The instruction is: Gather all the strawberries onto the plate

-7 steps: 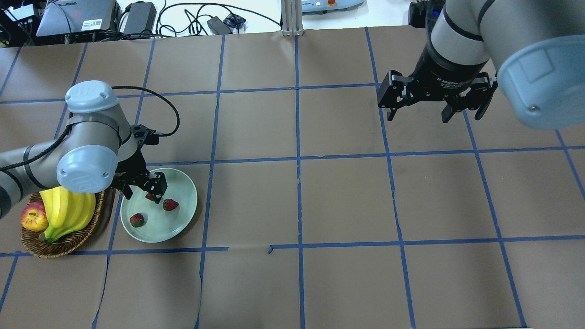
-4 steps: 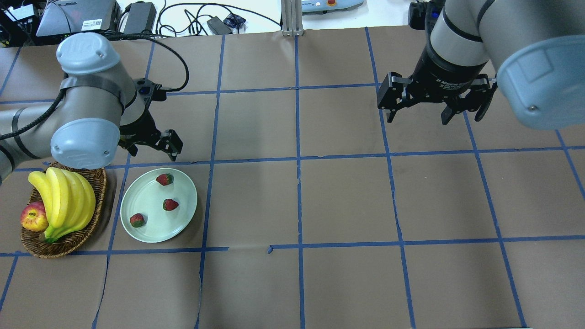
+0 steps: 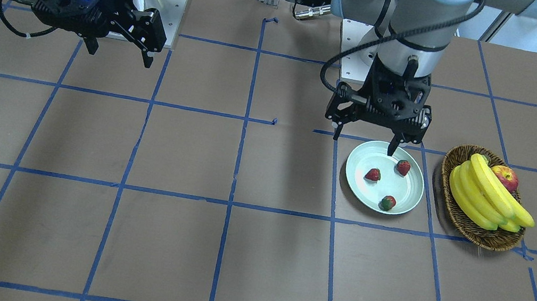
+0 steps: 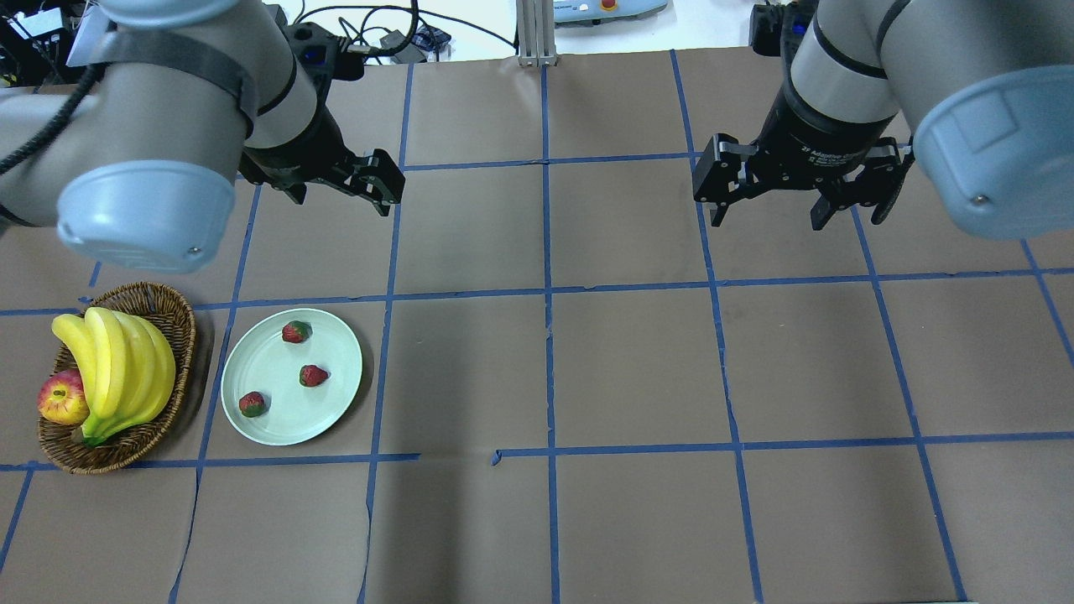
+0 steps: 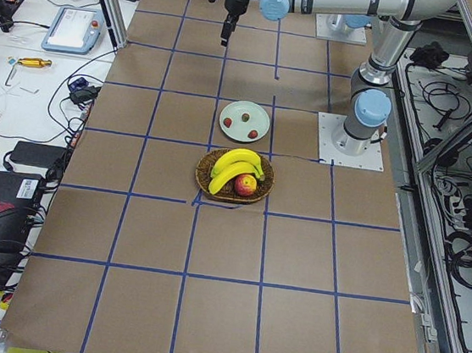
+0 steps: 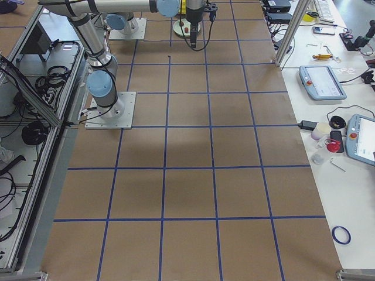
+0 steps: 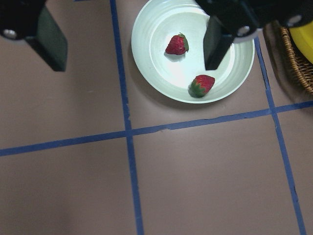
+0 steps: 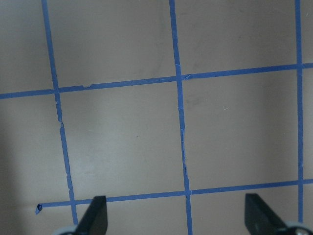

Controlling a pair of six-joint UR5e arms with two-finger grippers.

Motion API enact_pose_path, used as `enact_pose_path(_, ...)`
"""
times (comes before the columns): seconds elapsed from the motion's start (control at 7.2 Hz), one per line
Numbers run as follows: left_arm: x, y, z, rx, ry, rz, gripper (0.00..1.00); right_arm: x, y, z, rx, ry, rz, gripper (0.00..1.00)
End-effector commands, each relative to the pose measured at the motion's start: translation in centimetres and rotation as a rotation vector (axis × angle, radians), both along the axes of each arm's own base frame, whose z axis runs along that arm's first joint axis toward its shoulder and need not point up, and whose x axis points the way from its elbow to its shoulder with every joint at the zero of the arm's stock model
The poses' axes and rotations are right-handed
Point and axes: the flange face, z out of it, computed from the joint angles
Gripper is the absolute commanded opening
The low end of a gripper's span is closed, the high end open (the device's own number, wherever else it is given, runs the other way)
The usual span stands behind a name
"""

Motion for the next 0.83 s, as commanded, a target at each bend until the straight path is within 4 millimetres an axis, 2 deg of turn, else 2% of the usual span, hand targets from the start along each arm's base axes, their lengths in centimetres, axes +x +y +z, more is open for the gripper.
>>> enact_pose_path(0.0, -0.5, 1.1, 3.4, -0.016, 0.052, 0.017, 1.0, 0.0, 0.0, -0.1, 0.003, 0.0, -0.002, 1.0)
enact_pose_path(0.69, 0.3, 1.6, 2.8, 0.019, 0.041, 0.082, 1.0, -0.3, -0.4, 1.3, -0.035, 0.019, -0.006, 1.0)
